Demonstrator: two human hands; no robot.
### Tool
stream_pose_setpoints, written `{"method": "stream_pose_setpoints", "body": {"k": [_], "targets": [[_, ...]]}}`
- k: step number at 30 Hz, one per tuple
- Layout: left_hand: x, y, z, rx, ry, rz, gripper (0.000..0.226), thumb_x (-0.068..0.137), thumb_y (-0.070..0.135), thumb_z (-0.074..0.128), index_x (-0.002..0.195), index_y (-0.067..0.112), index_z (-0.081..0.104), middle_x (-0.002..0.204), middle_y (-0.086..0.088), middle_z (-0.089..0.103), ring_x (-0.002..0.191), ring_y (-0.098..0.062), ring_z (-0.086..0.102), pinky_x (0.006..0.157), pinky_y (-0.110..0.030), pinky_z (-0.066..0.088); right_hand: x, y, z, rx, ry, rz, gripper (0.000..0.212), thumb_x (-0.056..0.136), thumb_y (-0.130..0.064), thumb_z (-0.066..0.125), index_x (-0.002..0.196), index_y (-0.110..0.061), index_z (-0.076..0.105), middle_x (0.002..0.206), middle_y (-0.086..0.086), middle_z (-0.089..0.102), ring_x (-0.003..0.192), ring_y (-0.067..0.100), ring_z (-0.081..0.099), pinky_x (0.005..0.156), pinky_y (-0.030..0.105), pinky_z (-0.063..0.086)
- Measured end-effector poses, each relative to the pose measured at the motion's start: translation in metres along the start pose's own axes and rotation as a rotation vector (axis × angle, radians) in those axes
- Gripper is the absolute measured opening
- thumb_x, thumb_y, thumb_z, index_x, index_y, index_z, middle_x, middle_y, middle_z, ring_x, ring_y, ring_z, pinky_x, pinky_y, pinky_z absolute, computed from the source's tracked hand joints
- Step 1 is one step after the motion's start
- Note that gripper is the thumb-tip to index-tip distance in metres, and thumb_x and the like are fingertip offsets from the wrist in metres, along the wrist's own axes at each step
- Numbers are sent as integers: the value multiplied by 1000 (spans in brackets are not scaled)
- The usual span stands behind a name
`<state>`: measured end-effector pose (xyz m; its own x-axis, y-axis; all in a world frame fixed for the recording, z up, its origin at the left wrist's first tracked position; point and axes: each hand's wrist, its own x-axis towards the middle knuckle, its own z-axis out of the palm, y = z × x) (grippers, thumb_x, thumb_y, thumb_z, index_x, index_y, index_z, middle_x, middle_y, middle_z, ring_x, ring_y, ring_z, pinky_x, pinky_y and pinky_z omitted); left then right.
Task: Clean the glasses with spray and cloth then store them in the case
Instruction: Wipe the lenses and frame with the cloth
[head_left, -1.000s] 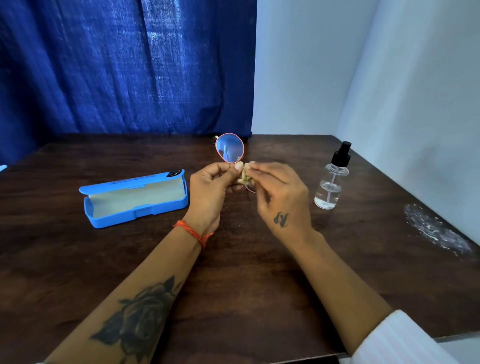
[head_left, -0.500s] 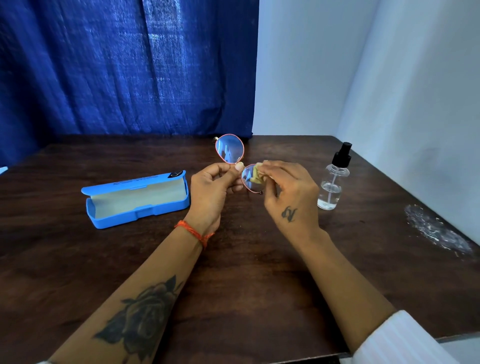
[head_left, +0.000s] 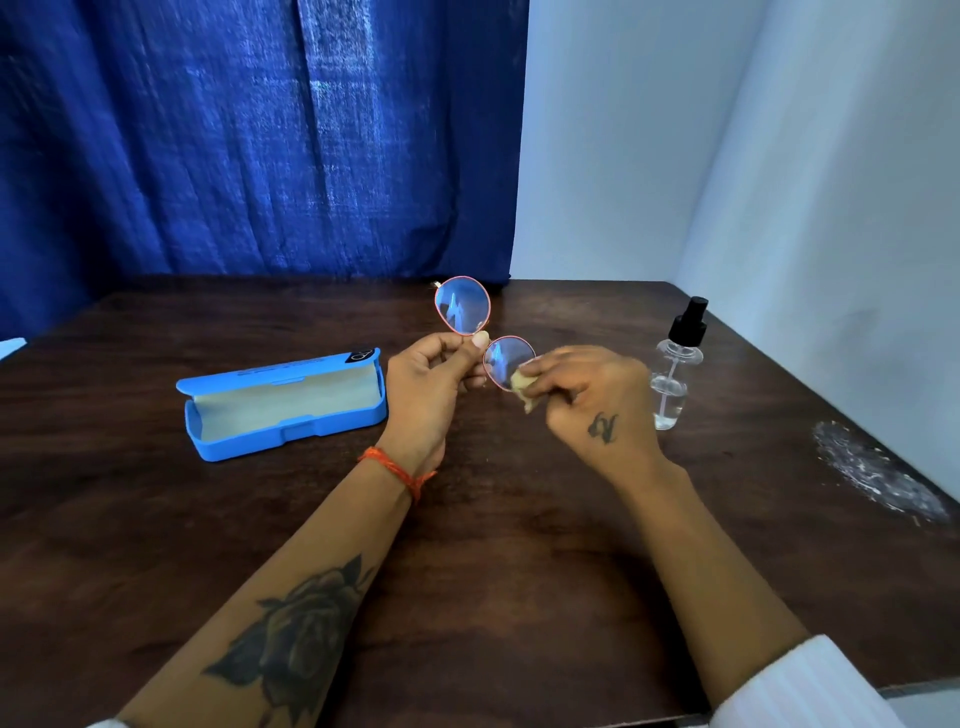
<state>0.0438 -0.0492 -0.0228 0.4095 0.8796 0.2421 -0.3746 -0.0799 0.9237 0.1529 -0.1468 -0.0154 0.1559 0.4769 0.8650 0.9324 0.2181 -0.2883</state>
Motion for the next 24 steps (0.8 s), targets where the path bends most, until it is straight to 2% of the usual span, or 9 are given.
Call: {"method": "stream_pose_setpoints", "body": {"k": [4,6,9,12,15,18,21,24], "targets": [[1,-2,-1,26,-5,0,9,81,15,67,73,16,71,68,3,68,61,-5,59,59,-17,52,10,3,-6,131,196,293,34,72,8,66,98,-12,72,93,-7,69,84,11,69,80,31,56],[1,-3,0,79,-21,18,10,81,18,67,73,16,72,67,1,67,62,-7,57,60,-17,51,23,-6,-4,143,257,264,35,75,0,68,106,-15,69,96,-10,66,87,11,68,81,31,56],[-1,-4,1,154,-45,38,9,82,20,66,77,14,72,72,-3,67,67,-13,58,66,-24,51,45,-14,5,-15,179,89,26,76,-4,69,101,-10,70,99,-1,70,91,18,67,84,28,52],[-1,-5,0,189,-59,58,9,83,17,65,79,13,71,72,-1,68,65,-7,60,65,-22,50,49,-18,19,-141,36,6,26,77,5,65,101,-3,71,103,11,71,96,24,65,89,26,47],[-1,-5,-1,194,-72,69,11,84,16,63,78,13,71,70,0,68,63,-4,61,63,-20,50,40,-17,26,-158,-14,-89,32,74,8,53,100,2,70,104,16,70,98,27,65,93,25,44],[-1,-4,-2,217,-51,71,11,84,14,63,78,11,71,69,-3,67,65,-9,61,66,-25,51,33,-14,25,-116,-49,-202,31,71,3,49,90,1,73,96,15,72,94,27,67,92,21,42],[-1,-5,0,241,-41,69,9,84,10,63,84,8,71,73,-9,67,68,-13,59,69,-28,51,31,-7,21,-38,-73,-191,33,65,5,48,81,-3,76,90,10,74,89,23,69,88,22,47],[-2,-5,1,258,-54,66,11,83,12,64,88,5,72,75,-10,68,66,-10,58,66,-23,49,30,2,17,-25,-9,-138,35,63,8,47,79,-5,76,86,8,75,85,21,70,83,26,51]]}}
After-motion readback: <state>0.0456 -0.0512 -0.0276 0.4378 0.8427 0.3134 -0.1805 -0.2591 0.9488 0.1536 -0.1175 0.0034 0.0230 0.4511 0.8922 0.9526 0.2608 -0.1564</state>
